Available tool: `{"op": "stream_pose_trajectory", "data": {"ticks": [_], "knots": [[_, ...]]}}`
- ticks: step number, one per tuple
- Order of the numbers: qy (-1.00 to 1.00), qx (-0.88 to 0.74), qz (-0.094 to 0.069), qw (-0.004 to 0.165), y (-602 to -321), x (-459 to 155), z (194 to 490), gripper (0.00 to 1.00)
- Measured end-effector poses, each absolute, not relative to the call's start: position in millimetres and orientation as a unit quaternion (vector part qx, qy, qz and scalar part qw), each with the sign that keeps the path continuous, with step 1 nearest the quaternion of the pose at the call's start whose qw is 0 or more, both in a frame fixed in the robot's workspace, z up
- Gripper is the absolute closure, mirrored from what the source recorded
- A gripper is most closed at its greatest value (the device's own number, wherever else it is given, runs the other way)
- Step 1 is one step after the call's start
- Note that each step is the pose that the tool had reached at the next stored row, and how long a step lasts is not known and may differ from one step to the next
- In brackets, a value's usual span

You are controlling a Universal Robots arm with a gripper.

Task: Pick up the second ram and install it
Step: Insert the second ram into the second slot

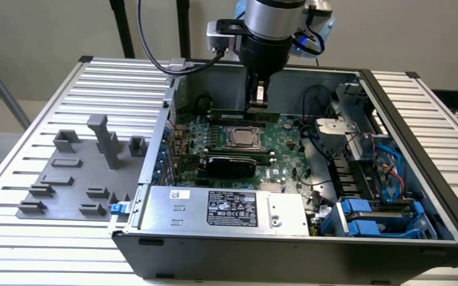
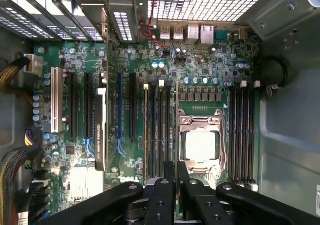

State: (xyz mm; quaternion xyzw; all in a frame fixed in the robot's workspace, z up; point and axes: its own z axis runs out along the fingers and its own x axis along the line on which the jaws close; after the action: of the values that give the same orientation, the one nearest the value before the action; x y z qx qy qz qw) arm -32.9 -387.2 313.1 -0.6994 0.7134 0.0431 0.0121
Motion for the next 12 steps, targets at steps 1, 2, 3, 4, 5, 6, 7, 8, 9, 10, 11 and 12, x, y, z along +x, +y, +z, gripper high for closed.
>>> {"op": "stream_pose_trajectory", "data": {"ticks": [1,2,3,4,5,6,7,8,9,10,11,12], "knots": [[0.713,-0.699,0.043,0.012,-387.2,-33.1,311.3,0.87],[0.713,-0.699,0.043,0.012,-387.2,-33.2,309.5,0.87],[0.713,-0.699,0.043,0.012,-387.2,-33.5,307.5,0.87],[0.713,-0.699,0.043,0.012,-387.1,-33.7,305.7,0.87],[0.713,-0.699,0.043,0.012,-387.1,-34.1,303.9,0.87],[0.713,-0.699,0.043,0.012,-387.2,-34.4,302.1,0.87],[0.713,-0.699,0.043,0.012,-387.2,-34.7,300.3,0.87],[0.713,-0.699,0.043,0.012,-387.2,-35.0,298.5,0.87],[0.713,-0.699,0.043,0.012,-387.1,-35.3,296.7,0.87],[0.713,-0.699,0.043,0.012,-387.2,-35.6,294.9,0.87],[0.713,-0.699,0.043,0.012,-387.2,-35.8,293.0,0.87],[0.713,-0.699,0.043,0.012,-387.2,-36.1,291.2,0.87]]}}
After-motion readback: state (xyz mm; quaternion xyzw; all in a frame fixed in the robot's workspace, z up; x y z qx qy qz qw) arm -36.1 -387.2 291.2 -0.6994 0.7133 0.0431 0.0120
